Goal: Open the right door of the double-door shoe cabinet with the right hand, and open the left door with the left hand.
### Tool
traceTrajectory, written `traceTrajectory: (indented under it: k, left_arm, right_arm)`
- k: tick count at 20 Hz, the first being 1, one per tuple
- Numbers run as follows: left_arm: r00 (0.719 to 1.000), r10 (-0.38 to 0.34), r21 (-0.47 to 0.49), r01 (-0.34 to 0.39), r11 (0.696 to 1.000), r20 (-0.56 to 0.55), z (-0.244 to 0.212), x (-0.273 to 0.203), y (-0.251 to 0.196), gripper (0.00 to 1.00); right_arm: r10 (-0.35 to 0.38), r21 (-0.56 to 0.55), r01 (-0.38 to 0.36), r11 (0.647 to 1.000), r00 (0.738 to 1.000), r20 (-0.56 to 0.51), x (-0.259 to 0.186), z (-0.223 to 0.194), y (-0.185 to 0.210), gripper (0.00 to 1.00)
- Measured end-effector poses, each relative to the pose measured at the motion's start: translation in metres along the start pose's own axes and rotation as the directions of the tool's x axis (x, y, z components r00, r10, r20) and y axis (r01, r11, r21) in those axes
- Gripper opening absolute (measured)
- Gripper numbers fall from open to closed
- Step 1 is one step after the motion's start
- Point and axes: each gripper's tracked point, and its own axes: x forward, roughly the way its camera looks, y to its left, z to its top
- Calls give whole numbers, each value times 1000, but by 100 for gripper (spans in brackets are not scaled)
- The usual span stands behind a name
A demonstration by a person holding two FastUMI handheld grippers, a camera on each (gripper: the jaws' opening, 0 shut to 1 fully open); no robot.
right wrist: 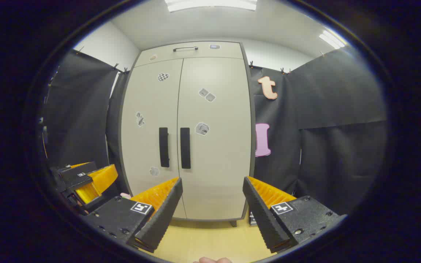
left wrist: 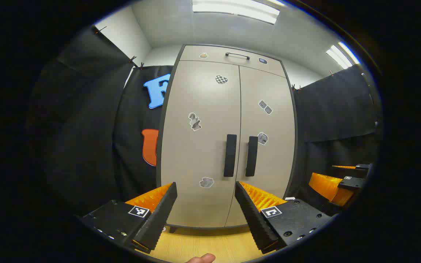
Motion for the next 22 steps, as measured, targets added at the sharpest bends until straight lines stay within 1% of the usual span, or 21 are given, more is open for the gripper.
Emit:
traceTrajectory:
  k: [3, 7, 10, 14, 17, 20, 22]
  left_arm:
    - [1000, 10, 21, -10, 1000, 5, 1, 2, 4, 95]
    - [1000, -3, 27, 3, 1000, 21, 5, 4, 1, 95]
    - [999, 23, 52, -26, 998, 45, 10, 5, 9, 95]
    - [999, 11, 34, -13, 999, 46, 13, 3, 5, 95]
    - [999, 12, 39, -14, 999, 48, 15, 1, 7, 95]
    - [999, 6, 50, -9, 999, 52, 15, 3, 7, 95]
    - [999, 2, 52, -4, 999, 54, 15, 1, 7, 95]
  right_arm:
    - [2, -13, -2, 1000, 1000, 7, 2, 2, 2, 100]
    - [1, -6, 0, 1000, 1000, 20, 3, 4, 5, 100]
    - [8, -11, -8, 1000, 1000, 14, 3, 0, 9, 100]
    - [21, -18, -20, 1000, 1000, 17, 3, 1, 16, 100]
    - [62, 1, -62, 998, 997, 38, 0, 3, 26, 100]
    - [48, 18, -49, 999, 998, 40, 2, 3, 23, 100]
    - [51, 23, -52, 998, 998, 47, 10, 7, 24, 100]
